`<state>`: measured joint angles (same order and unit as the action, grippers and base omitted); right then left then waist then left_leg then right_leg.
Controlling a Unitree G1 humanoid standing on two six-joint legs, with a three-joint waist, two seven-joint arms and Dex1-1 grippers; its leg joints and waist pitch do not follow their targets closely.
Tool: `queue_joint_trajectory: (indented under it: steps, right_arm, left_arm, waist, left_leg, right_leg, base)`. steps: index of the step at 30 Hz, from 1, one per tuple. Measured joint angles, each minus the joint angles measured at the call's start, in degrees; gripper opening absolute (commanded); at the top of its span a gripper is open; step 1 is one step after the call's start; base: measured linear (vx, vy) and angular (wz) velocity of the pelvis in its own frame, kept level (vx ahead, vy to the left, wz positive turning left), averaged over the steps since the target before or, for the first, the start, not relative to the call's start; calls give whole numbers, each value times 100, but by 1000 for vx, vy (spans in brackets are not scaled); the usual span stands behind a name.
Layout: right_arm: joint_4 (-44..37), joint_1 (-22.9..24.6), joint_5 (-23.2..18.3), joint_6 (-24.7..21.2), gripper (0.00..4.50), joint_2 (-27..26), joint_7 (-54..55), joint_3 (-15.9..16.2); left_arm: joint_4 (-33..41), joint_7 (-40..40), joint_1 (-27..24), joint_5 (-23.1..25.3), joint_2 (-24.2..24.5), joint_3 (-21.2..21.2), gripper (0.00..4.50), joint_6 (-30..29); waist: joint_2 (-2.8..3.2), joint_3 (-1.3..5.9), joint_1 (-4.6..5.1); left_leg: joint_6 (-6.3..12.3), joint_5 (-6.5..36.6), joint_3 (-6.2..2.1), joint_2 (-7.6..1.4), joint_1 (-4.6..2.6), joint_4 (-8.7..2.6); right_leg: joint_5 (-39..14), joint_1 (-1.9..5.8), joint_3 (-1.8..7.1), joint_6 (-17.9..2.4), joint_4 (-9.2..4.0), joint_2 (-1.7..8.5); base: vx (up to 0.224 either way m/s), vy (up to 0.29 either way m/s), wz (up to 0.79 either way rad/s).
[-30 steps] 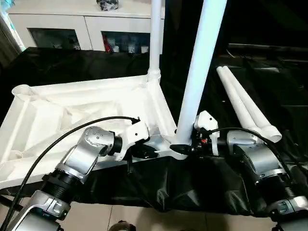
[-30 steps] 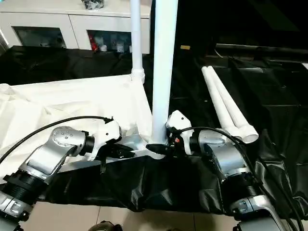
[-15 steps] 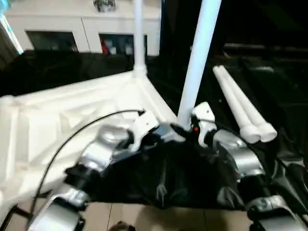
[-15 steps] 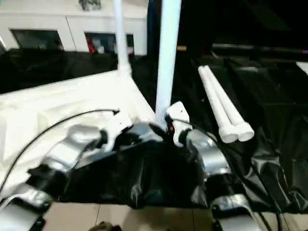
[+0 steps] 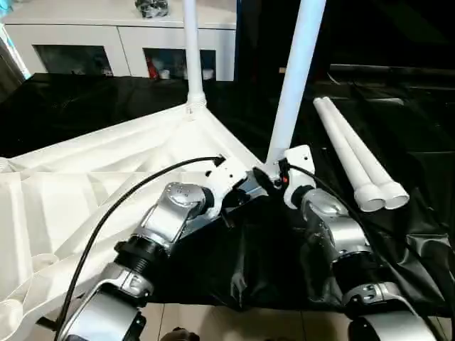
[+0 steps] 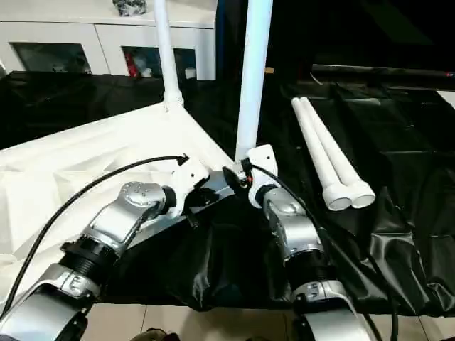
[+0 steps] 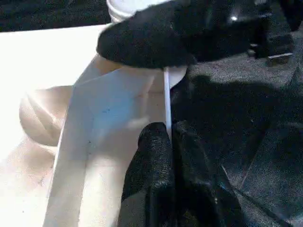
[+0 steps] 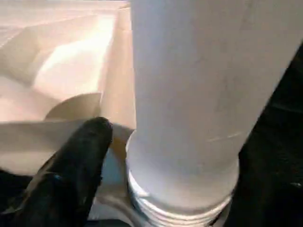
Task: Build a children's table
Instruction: Rotate leg to tighten
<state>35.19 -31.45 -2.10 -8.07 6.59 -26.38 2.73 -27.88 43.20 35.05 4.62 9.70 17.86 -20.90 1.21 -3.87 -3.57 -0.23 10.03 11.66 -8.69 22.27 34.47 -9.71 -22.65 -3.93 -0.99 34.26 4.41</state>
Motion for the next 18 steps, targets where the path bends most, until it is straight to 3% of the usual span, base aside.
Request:
queue_joint_trajectory:
  steps: [10,14,16,18]
  right_arm:
    - [-781,385,-21,24,384,1097,-2205,685]
    - [-935,409,-151,18,384,1325,-2859,796]
    - [-979,410,-207,-13,350,1357,-3033,798]
    - [-1020,411,-225,-36,346,1440,-3177,845]
  left_arm:
    - [600,1243,-433,-242,724,182,0,491]
    - [813,1658,-557,-281,996,225,0,589]
    - [854,1783,-571,-281,1051,226,0,611]
    - [928,1887,-607,-305,1128,233,0,612]
  waist:
    - [0,0,-29]
    - [-1,0,-18]
    - [-1,-1,-26]
    - [-1,-1,-29]
  left_leg:
    - [0,0,0,-3,9,-2]
    - [1,0,0,-3,9,-2]
    - [1,0,0,-3,10,-1]
    - [1,0,0,-3,10,0]
  right_leg:
    - [-2,-4,-3,2,-1,0]
    - [-1,-5,-3,2,1,0]
    - [-2,-5,-3,2,2,0]
    - [-2,-5,-2,2,2,0]
  base:
    - [0,0,0]
    - [0,0,0]
    - [0,0,0]
    - [0,0,0]
